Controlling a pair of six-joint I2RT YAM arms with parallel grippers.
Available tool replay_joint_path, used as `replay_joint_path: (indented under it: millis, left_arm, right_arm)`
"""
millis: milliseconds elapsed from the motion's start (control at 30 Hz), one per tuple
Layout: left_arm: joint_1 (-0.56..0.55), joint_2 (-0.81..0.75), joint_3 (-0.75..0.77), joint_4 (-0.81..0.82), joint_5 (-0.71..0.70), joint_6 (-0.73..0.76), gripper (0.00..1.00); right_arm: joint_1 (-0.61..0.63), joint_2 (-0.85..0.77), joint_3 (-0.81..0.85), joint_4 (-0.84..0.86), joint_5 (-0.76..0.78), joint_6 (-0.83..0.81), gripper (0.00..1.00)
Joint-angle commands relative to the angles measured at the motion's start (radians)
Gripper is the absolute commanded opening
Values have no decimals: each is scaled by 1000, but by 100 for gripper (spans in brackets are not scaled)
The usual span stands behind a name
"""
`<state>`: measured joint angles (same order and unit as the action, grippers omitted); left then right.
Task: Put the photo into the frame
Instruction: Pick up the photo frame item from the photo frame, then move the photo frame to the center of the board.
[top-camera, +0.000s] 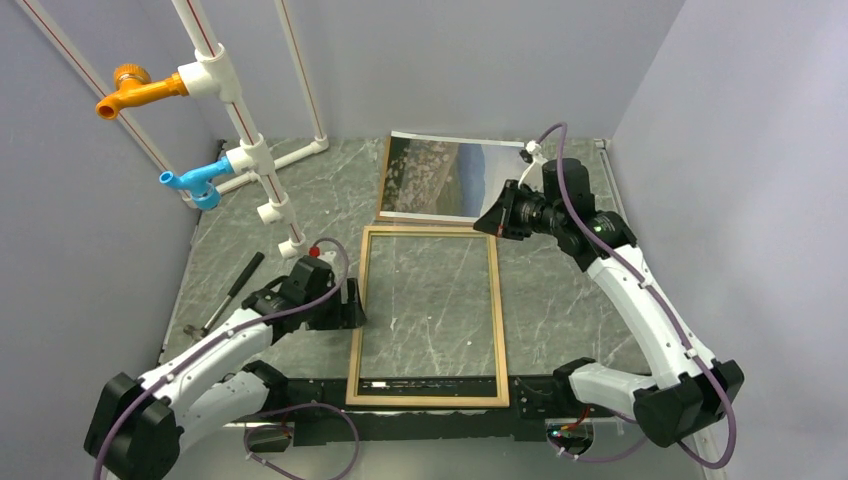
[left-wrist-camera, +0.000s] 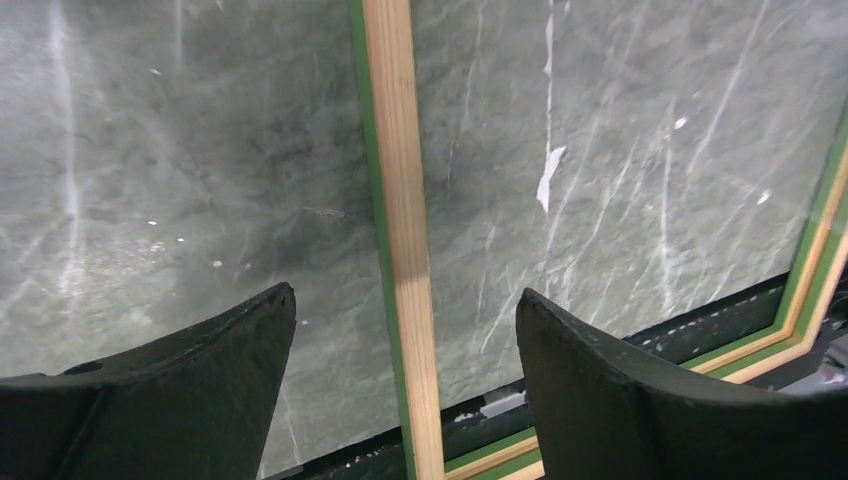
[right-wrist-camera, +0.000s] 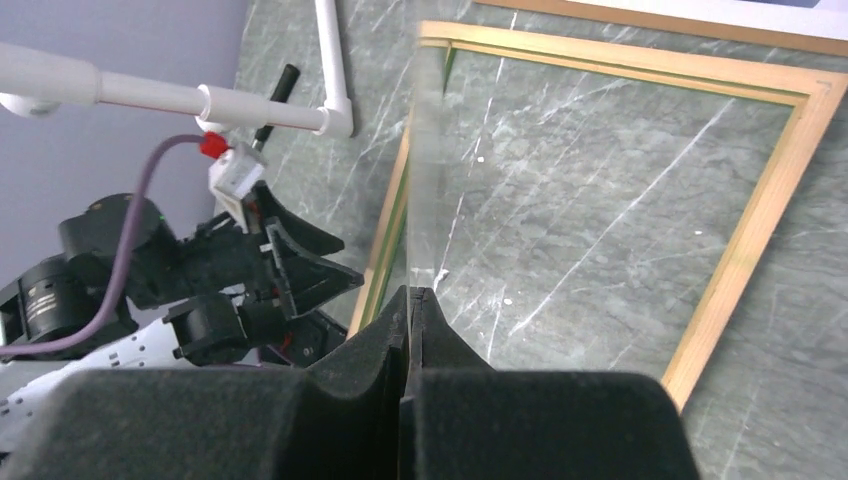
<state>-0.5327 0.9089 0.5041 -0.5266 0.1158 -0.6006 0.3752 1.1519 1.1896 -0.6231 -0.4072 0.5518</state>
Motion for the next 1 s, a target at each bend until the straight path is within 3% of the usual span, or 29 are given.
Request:
replay_joint_path:
  millis: [0,300,533,800,967]
  left_arm:
    - [-53,65,-18,98,7,-46,83]
    - [-95,194,-72,223,-34,-140,70]
    - [-103,252,-53,190,-100,-176,44]
    - [-103,204,-78,147,-166,-246,19]
    - [-102,173,-74,105,-193,-260,15]
  right_arm:
    - [-7,-40,95,-129,40,-39,0]
    - [-39,-69,135,-193,46,-67,0]
    - [-61,-80,128,-193,10,-70,0]
    - [-67,-63,106,-171,-49,-72,0]
    - [-68,-62,107,-168,-65,-79,0]
